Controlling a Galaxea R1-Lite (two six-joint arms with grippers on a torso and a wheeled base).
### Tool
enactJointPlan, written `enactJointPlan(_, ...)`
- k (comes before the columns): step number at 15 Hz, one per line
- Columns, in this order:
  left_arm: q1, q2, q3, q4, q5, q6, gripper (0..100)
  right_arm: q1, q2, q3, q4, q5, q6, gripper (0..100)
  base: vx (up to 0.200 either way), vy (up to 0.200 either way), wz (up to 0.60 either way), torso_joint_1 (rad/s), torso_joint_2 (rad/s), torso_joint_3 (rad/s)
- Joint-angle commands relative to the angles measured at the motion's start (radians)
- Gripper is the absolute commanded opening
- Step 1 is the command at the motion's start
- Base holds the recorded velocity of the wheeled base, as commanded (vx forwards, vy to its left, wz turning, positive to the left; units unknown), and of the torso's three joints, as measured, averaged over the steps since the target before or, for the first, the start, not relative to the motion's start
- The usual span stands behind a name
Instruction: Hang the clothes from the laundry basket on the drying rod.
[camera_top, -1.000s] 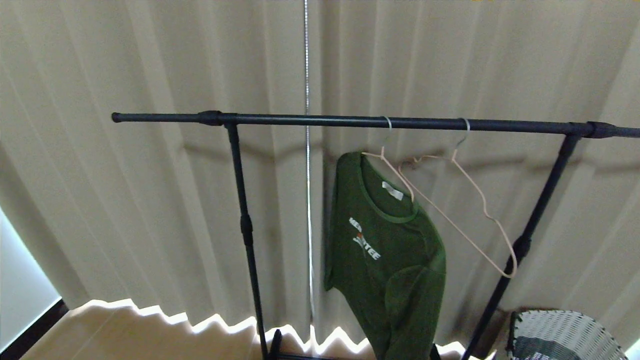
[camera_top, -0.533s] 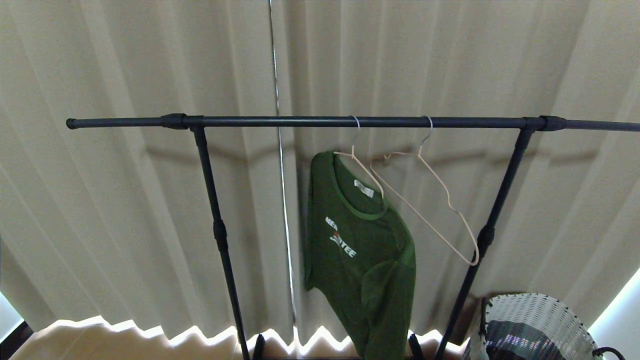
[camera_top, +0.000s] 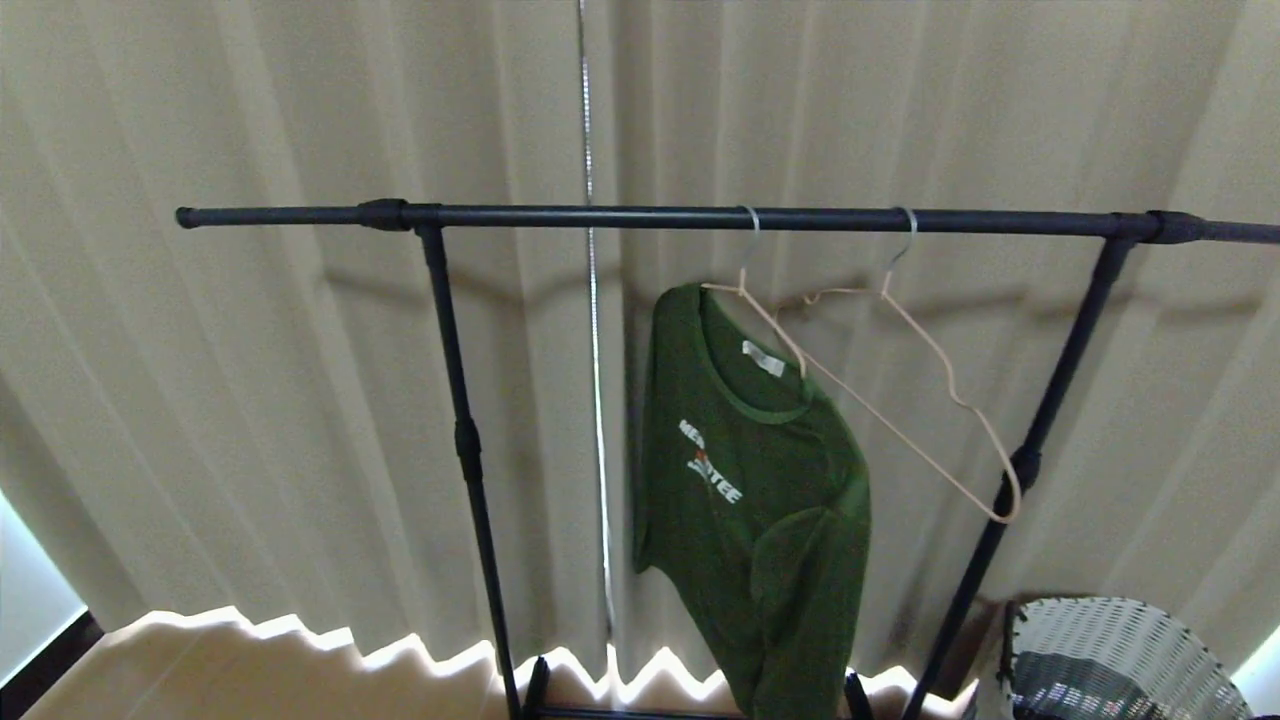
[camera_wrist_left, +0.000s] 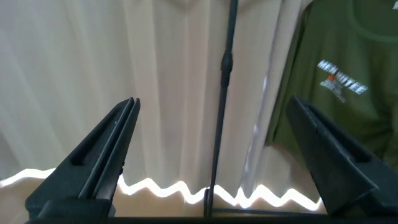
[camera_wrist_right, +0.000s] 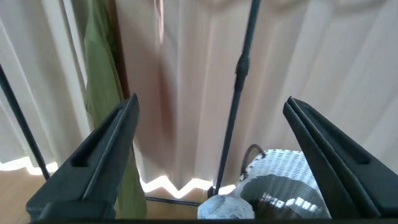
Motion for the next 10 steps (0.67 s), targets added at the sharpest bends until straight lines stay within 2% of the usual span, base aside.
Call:
enactJointPlan(1, 0.0, 0.001, 0.0, 0.0, 0.001, 0.0, 100, -0.001, 0.0, 0.0, -0.001, 0.001, -0.001, 100, 0.0, 0.0, 0.6, -0.163, 0.48, 0.286)
enactJointPlan(5, 0.0, 0.001, 0.0, 0.0, 0.001, 0.0, 100, -0.001, 0.0, 0.0, -0.001, 0.001, -0.001, 100, 0.0, 0.0, 0.6, -0.172, 0.49, 0.315)
enactJointPlan(7, 0.0, 0.001, 0.0, 0.0, 0.001, 0.0, 100, -0.001, 0.0, 0.0, -0.003, 0.001, -0.001, 100, 0.0, 0.0, 0.0, -0.146, 0.45, 0.295)
enactJointPlan(10, 0.0, 0.001, 0.0, 0.0, 0.001, -0.002, 100, -0.001, 0.0, 0.0, -0.003, 0.001, -0.001, 100, 0.0, 0.0, 0.0, -0.048, 0.16, 0.113)
